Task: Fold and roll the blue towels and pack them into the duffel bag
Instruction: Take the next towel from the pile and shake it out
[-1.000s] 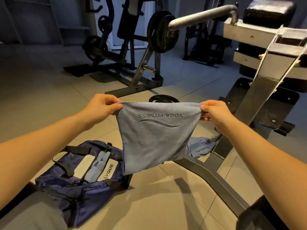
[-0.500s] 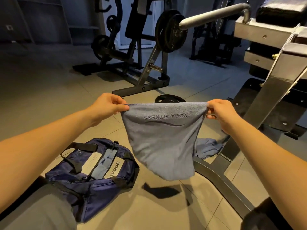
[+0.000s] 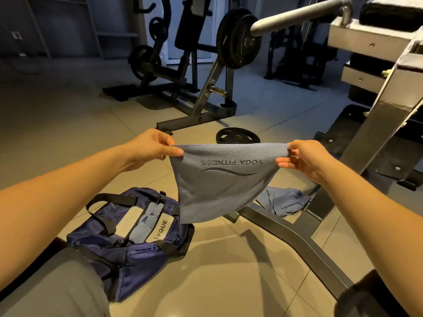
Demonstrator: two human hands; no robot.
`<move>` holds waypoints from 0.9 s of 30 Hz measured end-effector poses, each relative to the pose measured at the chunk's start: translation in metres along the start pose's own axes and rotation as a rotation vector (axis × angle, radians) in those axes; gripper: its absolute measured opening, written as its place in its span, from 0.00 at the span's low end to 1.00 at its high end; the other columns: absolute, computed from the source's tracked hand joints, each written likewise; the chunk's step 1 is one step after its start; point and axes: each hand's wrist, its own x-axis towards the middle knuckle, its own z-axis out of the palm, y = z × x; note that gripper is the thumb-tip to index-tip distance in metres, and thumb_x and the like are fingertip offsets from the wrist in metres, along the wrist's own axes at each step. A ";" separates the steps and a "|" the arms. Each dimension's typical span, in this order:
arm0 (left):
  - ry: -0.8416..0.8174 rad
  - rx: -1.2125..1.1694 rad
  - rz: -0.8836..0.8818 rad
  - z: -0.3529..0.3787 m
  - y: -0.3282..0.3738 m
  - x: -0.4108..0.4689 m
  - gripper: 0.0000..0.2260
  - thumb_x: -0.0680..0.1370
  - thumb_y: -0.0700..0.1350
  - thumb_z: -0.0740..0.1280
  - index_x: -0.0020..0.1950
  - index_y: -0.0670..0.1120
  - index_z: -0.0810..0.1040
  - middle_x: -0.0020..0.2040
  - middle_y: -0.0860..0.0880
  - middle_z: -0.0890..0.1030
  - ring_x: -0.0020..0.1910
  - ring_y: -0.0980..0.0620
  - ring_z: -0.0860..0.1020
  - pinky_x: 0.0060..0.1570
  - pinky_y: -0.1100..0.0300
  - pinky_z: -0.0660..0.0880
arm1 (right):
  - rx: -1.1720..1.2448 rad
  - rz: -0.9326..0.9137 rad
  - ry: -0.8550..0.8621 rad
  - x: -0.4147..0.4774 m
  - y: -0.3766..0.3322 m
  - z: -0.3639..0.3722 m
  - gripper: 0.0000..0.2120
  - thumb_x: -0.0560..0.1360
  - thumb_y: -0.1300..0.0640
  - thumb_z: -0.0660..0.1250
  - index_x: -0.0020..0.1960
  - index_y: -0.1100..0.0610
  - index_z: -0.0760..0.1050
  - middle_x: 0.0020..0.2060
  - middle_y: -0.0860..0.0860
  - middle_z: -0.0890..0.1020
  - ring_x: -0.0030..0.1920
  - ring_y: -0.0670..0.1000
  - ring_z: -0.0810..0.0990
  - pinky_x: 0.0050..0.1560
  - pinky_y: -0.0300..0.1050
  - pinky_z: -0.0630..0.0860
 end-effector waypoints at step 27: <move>0.017 0.188 -0.061 0.089 -0.128 -0.021 0.04 0.76 0.37 0.71 0.41 0.43 0.82 0.37 0.47 0.84 0.32 0.53 0.77 0.35 0.57 0.74 | -0.156 0.059 0.059 -0.022 0.174 -0.021 0.05 0.75 0.69 0.68 0.43 0.66 0.83 0.43 0.64 0.85 0.49 0.66 0.84 0.55 0.61 0.82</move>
